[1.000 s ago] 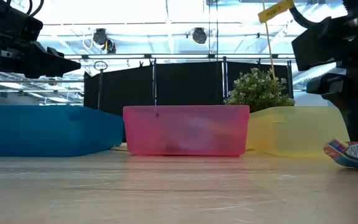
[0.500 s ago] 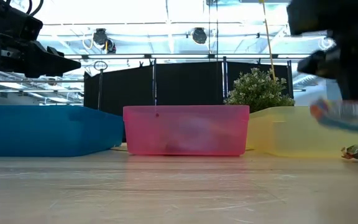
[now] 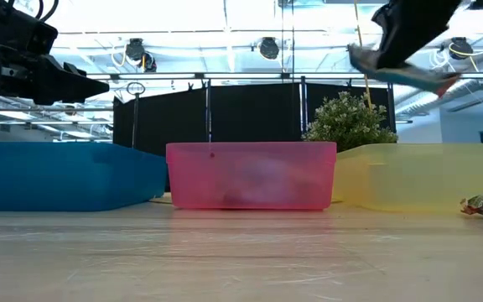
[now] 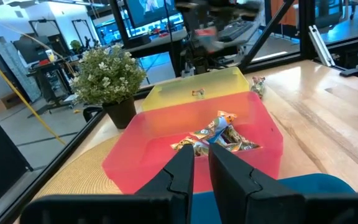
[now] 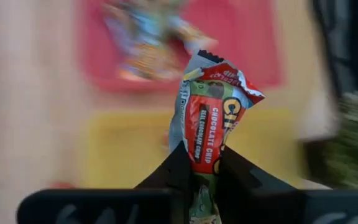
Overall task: Pick and place Granola Bars by type
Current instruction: Put the red granola bar into the yellow bin
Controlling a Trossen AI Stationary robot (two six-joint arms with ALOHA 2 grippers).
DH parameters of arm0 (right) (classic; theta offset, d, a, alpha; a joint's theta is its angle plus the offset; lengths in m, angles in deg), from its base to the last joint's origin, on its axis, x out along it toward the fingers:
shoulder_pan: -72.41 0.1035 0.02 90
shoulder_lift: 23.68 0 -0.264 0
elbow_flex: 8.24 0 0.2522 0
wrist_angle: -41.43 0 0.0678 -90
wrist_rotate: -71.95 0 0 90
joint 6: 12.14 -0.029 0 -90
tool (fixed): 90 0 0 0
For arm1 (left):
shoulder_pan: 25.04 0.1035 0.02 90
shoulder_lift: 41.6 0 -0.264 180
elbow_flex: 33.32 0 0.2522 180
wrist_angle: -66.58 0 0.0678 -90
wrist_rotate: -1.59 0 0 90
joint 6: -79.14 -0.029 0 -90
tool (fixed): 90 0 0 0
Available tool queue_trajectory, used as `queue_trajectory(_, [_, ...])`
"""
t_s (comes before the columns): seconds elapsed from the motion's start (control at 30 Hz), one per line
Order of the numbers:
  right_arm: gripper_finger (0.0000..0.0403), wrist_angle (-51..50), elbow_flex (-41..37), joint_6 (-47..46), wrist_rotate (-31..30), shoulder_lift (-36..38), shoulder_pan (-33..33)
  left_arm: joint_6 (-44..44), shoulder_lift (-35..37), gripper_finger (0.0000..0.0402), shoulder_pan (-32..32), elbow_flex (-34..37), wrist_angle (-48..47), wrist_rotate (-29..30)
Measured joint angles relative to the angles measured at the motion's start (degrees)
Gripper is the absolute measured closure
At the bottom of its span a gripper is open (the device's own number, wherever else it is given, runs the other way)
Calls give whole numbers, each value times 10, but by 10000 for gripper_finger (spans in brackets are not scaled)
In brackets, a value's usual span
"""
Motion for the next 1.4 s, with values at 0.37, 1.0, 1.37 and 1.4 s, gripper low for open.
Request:
queue_trajectory(0.37, [367,67,-106,186,106,-16,-142,-6,0,344,0,0,-1,0])
queue_trajectory(1.0, [343,145,-208,204,165,-51,-166,-7,0,344,0,0,-2,0])
queue_trajectory(1.37, [250,132,-198,180,167,-24,-166,-10,0,344,0,0,-4,0])
queue_trajectory(1.4, [245,123,-191,173,167,-23,-165,-10,0,344,0,0,-4,0])
